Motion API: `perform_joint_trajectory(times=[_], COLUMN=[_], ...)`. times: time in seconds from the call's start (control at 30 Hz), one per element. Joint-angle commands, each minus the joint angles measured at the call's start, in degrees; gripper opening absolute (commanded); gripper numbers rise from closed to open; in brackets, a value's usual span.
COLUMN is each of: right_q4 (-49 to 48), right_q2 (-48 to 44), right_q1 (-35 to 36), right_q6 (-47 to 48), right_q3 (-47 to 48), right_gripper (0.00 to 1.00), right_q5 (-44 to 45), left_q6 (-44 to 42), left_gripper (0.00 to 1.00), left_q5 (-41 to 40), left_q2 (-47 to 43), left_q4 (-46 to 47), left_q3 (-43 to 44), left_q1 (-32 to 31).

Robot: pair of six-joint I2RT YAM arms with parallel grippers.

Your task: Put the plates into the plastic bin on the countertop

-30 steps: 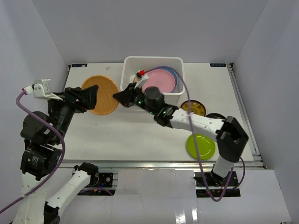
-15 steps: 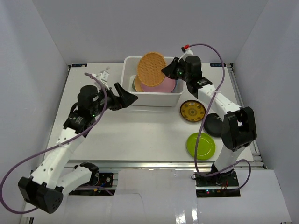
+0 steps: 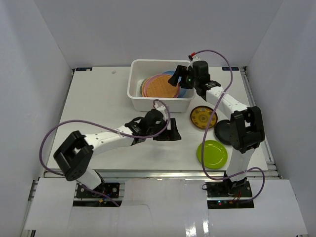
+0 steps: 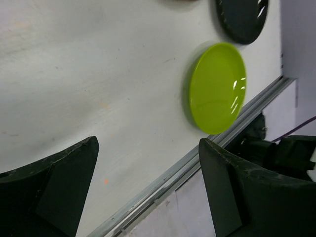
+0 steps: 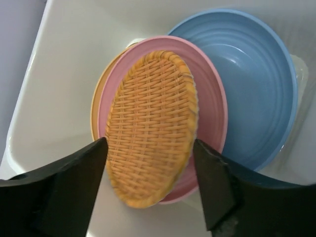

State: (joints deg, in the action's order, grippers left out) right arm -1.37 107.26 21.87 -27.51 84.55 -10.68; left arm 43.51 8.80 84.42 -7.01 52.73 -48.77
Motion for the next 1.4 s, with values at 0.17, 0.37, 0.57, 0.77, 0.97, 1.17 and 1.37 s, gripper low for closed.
perform_joint_trajectory(times=[0.17, 0.37, 0.57, 0.77, 0.97, 1.17, 1.37], right_q4=[3.5, 2.2, -1.7, -2.1, -1.6, -1.6, 4.3], right_q2=[-15.3, -30.0, -46.2, -55.2, -60.2, -64.3, -66.7], right_q1=[-2.5, -10.0, -19.0, -25.6, -30.5, -35.8, -41.3], right_q6=[7.2, 5.4, 1.0, -1.9, -2.9, -6.9, -9.7], right_q3=[1.0, -13.2, -31.9, -44.2, -54.2, -62.9, -64.3], right_gripper=[0.89, 0.85, 0.59, 0.46, 0.64, 0.91, 0.84], right_q5=[-0.6, -5.2, -2.0, 0.4, 5.1, 9.3, 17.9], left_q6=[0.1, -0.3, -2.8, -5.2, -7.4, -8.5, -8.6], left_gripper=[0.88, 0.84, 0.75, 0.59, 0.07, 0.0, 0.0], left_q5=[-0.9, 3.6, 2.0, 0.3, -4.9, -8.8, -13.7], left_q2=[14.2, 22.0, 30.4, 37.1, 37.3, 27.7, 9.2], left_q4=[8.8, 11.6, 8.1, 2.1, -2.5, -2.1, 2.3], left_q3=[6.8, 12.2, 18.8, 26.2, 27.1, 19.1, 7.9], left_q1=[-9.8, -12.3, -14.1, -15.4, -15.7, -15.7, -15.7])
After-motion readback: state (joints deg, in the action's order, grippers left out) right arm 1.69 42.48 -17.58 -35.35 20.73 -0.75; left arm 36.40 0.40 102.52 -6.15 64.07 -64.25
